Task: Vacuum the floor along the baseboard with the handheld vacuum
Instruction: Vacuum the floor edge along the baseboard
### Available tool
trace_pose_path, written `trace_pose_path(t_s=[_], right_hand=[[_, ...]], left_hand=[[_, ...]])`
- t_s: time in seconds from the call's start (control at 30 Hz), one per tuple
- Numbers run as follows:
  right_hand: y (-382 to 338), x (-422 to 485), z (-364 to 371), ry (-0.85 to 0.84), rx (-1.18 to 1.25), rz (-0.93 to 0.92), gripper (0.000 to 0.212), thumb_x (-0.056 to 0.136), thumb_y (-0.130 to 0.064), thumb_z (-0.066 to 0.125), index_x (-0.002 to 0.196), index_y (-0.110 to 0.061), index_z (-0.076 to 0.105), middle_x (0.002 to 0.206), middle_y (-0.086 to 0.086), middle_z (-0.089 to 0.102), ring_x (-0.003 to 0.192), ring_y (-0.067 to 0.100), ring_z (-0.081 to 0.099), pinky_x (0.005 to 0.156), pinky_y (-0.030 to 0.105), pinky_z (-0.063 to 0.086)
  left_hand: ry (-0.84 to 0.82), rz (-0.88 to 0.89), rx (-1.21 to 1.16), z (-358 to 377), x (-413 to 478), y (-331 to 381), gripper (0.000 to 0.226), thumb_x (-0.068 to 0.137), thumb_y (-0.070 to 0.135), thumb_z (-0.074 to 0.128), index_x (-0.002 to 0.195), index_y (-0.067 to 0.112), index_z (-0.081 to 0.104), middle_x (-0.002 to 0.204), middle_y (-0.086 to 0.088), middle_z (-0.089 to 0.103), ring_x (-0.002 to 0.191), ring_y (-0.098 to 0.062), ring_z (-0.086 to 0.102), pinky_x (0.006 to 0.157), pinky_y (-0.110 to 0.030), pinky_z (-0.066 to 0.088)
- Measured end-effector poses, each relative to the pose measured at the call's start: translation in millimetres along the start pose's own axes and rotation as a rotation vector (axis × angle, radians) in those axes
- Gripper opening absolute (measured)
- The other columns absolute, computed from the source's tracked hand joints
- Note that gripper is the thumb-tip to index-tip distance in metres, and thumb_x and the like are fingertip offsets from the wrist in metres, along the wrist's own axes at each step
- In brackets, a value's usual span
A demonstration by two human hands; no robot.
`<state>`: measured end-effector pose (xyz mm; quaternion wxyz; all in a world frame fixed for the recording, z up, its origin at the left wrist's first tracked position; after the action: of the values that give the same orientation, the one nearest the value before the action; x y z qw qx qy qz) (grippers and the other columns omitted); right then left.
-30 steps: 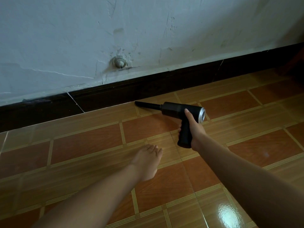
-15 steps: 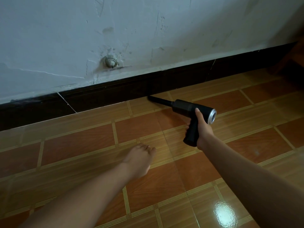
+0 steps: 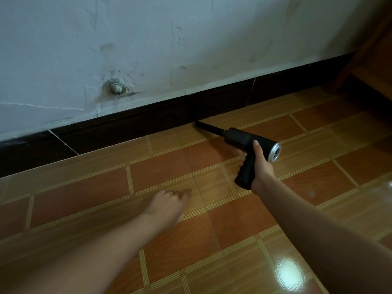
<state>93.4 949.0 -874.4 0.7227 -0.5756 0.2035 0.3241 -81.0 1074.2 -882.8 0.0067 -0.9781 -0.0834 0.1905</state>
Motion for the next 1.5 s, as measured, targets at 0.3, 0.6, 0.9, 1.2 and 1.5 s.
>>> trace_pose_path(t_s=[0.3, 0.6, 0.9, 1.2, 1.5], right_hand=[[-27, 13, -28, 0.116, 0.037, -0.017, 0.043, 0.082, -0.046, 0.066, 0.101, -0.007, 0.060, 0.065, 0.001, 0.059, 0.051, 0.013, 0.055, 0.052, 0.022, 0.051], [-37, 34, -44, 0.199, 0.087, -0.032, 0.051, 0.081, -0.046, 0.067, 0.114, -0.008, 0.058, 0.067, 0.001, 0.060, 0.053, 0.013, 0.057, 0.053, 0.025, 0.050], [-28, 43, -42, 0.124, 0.068, 0.001, 0.058, 0.080, -0.048, 0.068, 0.117, -0.005, 0.058, 0.066, 0.003, 0.061, 0.048, 0.013, 0.057, 0.050, 0.023, 0.050], [-14, 37, -18, 0.028, -0.021, 0.039, 0.052, 0.078, -0.047, 0.070, 0.105, -0.003, 0.060, 0.065, 0.004, 0.059, 0.050, 0.015, 0.056, 0.051, 0.027, 0.049], [-16, 38, -16, 0.026, -0.066, 0.030, 0.049, 0.078, -0.048, 0.069, 0.098, -0.004, 0.060, 0.063, 0.005, 0.059, 0.050, 0.015, 0.057, 0.052, 0.027, 0.050]], left_hand=[[0.064, 0.114, -0.036, -29, 46, 18, 0.057, 0.097, 0.021, 0.041, 0.148, 0.015, 0.016, 0.150, -0.006, 0.031, 0.138, -0.019, 0.026, 0.116, -0.032, 0.015], [0.045, 0.139, -0.095, -34, 88, 58, 0.061, 0.099, 0.024, 0.038, 0.149, 0.008, 0.008, 0.156, -0.012, 0.015, 0.144, -0.021, 0.010, 0.116, -0.030, 0.003], [0.024, 0.074, -0.050, -22, 96, 67, 0.062, 0.098, 0.030, 0.035, 0.147, -0.001, 0.011, 0.154, -0.018, 0.016, 0.144, -0.026, 0.012, 0.117, -0.033, 0.006], [0.000, 0.077, 0.005, -23, 94, 69, 0.062, 0.100, 0.033, 0.028, 0.147, -0.001, 0.006, 0.155, -0.019, 0.011, 0.144, -0.027, 0.009, 0.117, -0.035, 0.007], [-0.026, 0.072, 0.055, -21, 94, 70, 0.062, 0.101, 0.035, 0.026, 0.147, 0.000, 0.006, 0.156, -0.018, 0.009, 0.144, -0.027, 0.007, 0.118, -0.036, 0.006]])
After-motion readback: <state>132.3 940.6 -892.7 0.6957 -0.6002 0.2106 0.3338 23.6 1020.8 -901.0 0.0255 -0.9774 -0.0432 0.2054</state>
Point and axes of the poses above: each hand's wrist, its own x-axis towards the middle knuckle, its own z-axis out of the palm, y = z × x, the point moved 7 cm from there along x, towards the middle knuckle
